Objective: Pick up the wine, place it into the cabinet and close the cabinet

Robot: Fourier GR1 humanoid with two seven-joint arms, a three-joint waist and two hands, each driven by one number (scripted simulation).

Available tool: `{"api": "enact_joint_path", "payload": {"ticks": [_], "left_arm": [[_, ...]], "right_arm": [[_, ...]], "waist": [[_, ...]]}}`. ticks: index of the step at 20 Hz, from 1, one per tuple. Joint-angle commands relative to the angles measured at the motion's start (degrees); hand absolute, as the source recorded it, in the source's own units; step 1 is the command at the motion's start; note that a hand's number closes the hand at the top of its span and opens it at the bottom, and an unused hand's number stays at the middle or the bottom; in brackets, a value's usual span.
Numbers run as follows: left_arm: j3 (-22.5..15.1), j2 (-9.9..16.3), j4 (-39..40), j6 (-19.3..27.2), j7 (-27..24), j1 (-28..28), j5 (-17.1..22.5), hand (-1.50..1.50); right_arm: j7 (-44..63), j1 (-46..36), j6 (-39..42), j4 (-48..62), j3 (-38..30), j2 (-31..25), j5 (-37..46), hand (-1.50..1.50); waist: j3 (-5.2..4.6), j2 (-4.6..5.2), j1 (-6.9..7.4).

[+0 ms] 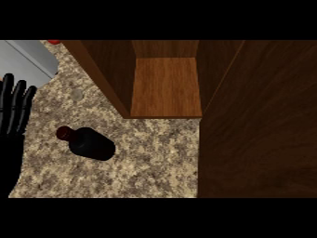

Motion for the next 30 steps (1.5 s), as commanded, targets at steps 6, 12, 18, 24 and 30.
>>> {"api": "enact_joint_path", "payload": {"ticks": [6,12,18,24,30], "left_arm": [[-15.24,-5.32,0.59,13.34,7.34,-8.79,-18.91,-1.5],[-24.29,-5.42,-5.04,32.63,15.54,-6.54,-9.88,-1.5],[-36.9,-5.44,-11.72,41.88,30.92,-10.42,-28.1,-1.5],[-41.9,-5.45,-17.22,43.04,50.64,-17.38,-43.07,-1.5],[-41.97,-5.45,-13.54,44.62,60.97,-28.58,-49.14,-1.5]], "right_arm": [[-1.44,8.86,1.4,-6.58,3.86,2.0,0.77,-1.5],[3.82,12.97,14.16,-8.7,10.44,-1.15,-15.93,-1.5],[10.95,15.17,10.95,-17.94,12.41,-0.7,-16.63,-1.5],[15.78,8.08,10.07,-16.06,6.8,-2.63,-21.0,-1.5],[19.91,8.57,8.12,-20.92,9.11,-2.08,-21.18,-1.5]], "waist": [[-1.27,-2.64,-0.8],[-1.18,-2.96,-0.74],[-1.23,-2.99,-0.18],[-1.21,-2.93,0.65],[-1.18,-3.17,0.3]]}}
